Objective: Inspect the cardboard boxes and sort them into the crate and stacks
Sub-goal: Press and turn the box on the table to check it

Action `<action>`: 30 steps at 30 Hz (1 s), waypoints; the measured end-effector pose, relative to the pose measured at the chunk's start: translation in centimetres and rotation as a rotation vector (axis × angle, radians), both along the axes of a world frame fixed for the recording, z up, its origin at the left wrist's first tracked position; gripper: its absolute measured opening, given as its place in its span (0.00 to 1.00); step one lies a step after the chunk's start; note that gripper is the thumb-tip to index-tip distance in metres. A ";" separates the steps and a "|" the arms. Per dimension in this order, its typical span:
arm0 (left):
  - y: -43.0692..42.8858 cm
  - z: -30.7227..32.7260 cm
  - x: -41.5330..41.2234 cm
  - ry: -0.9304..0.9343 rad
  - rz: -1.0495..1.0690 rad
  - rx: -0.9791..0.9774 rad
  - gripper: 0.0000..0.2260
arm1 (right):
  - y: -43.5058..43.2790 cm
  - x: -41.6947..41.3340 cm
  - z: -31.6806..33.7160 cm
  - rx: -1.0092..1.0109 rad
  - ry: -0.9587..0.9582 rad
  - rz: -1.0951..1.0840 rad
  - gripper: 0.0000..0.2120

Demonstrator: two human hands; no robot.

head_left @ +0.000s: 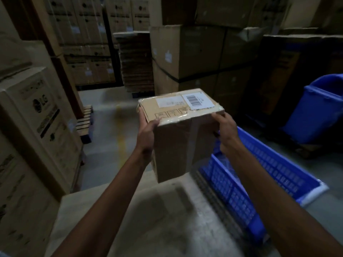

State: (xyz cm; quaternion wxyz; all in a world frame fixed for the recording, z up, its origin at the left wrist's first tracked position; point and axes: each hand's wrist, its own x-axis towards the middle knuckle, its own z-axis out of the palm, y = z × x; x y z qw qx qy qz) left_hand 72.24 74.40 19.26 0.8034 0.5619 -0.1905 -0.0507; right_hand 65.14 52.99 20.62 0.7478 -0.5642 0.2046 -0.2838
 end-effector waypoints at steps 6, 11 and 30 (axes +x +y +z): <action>-10.3 3.6 0.9 -0.070 -0.023 -0.018 0.38 | -9.1 0.0 3.3 -0.023 -0.095 -0.076 0.17; -19.5 5.3 0.3 -0.050 -0.026 -0.040 0.38 | -18.5 0.8 4.6 -0.033 -0.112 -0.068 0.19; -35.5 -5.1 4.5 0.224 0.017 0.303 0.39 | -38.4 7.8 -8.3 0.152 0.336 0.097 0.13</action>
